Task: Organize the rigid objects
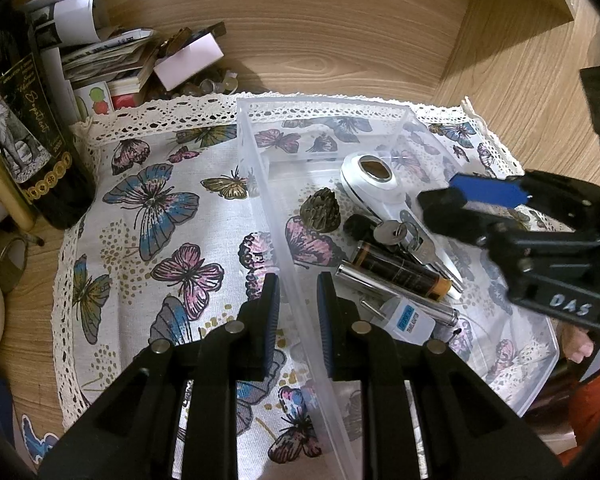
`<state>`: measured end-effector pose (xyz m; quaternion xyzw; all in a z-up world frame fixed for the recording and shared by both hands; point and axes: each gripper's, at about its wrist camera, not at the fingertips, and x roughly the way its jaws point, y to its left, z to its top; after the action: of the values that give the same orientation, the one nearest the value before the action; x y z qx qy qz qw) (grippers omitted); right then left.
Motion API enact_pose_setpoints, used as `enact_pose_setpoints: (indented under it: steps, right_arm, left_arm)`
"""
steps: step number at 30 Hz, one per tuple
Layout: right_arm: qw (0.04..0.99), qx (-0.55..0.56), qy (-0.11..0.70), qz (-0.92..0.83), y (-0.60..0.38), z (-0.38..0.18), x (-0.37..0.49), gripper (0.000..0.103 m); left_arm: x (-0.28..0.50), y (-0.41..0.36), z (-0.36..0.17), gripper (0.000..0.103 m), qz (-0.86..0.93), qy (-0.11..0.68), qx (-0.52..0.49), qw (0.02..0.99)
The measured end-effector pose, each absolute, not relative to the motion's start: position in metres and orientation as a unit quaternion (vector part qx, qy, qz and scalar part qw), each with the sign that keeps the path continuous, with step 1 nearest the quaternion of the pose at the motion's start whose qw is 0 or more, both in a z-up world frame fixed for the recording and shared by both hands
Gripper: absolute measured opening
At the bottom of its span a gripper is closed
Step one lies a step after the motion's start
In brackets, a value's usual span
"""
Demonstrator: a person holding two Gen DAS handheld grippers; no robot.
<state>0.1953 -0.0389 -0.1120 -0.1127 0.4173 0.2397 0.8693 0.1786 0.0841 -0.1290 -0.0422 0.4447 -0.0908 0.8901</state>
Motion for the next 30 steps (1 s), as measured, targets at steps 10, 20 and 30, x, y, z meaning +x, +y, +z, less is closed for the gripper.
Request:
enact_pose_setpoints:
  steps: [10, 20, 30]
  right_arm:
    - [0.878, -0.094, 0.405, 0.237, -0.043, -0.103, 0.192, 0.055]
    - [0.91, -0.068, 0.334, 0.236, -0.063, -0.064, 0.147, 0.075]
    - [0.96, -0.03, 0.202, 0.191, -0.1, -0.016, 0.073, 0.103]
  left_arm:
    - [0.18, 0.083, -0.124, 0.024, -0.079, 0.429, -0.029, 0.899]
    - [0.15, 0.092, -0.084, 0.05, -0.053, 0.355, -0.035, 0.933]
    - [0.075, 0.062, -0.021, 0.096, -0.035, 0.21, -0.021, 0.977]
